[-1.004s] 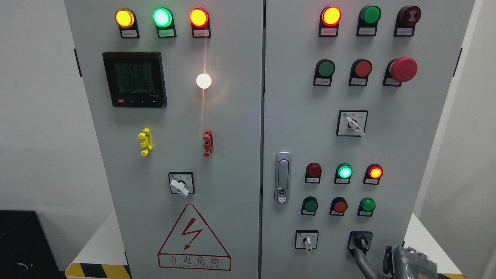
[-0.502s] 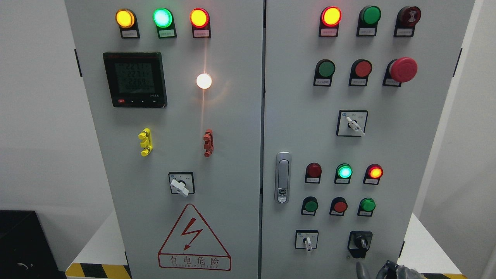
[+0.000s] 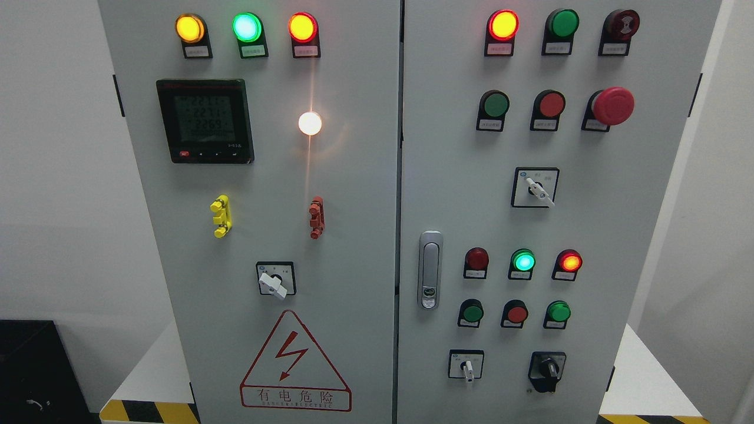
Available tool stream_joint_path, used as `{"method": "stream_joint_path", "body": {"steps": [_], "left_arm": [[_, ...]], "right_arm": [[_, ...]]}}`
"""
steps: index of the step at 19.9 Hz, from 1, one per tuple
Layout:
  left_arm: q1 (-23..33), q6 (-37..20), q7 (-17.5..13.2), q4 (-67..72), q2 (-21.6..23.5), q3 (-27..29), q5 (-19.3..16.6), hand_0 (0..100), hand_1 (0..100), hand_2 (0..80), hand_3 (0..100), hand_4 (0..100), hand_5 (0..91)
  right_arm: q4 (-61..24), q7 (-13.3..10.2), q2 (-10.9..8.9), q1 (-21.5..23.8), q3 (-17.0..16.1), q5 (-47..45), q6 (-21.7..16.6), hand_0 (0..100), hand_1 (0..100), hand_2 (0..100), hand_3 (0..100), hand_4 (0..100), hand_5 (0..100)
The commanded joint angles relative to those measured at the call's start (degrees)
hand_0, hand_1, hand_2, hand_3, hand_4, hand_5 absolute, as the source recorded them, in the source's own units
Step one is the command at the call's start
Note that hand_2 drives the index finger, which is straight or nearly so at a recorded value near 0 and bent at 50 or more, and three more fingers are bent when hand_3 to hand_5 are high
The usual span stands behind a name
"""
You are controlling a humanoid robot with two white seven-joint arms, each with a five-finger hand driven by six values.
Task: Flip black knob to close circuit
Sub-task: 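Release the knob and lower the right hand away from the cabinet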
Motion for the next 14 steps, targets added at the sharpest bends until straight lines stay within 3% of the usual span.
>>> {"method": "stream_joint_path", "body": {"steps": [1, 3, 4, 8, 14], "left_arm": [[0.0, 0.0, 0.1, -0.1, 0.0, 0.0, 0.0, 12, 56, 0.0, 0, 0, 0.0], [0.0, 0.0, 0.1, 0.0, 0.0, 0.0, 0.0, 12, 56, 0.0, 0, 0, 0.0], [0.0, 0.0, 0.1, 0.0, 0.0, 0.0, 0.0, 12, 56, 0.0, 0, 0, 0.0], [0.0, 0.0, 0.1, -0.1, 0.0, -0.1, 0.0, 12, 56, 0.0, 0, 0, 0.0], [0.0, 0.0, 0.1, 0.0, 0.0, 0.0, 0.0, 12, 56, 0.0, 0, 0, 0.0]], "right_arm": [[-5.5, 1.0, -0.24, 5.7, 3.5, -12.4, -3.2, 0, 2, 19, 33, 30, 19], [-5.5, 3.2, -0.33, 6.8, 3.5, -14.7, -4.6, 0, 1, 15, 28, 25, 13], [-5.5, 4.5, -0.33, 7.5, 3.5, -15.4, -5.4, 0, 0, 10, 21, 17, 7], [-5.8, 6.9, -0.33, 9.0, 4.1, -16.1, -7.2, 0, 0, 3, 13, 8, 0], [-5.8, 7.1, -0.33, 9.1, 4.2, -16.9, -7.2, 0, 0, 1, 8, 2, 0]]}}
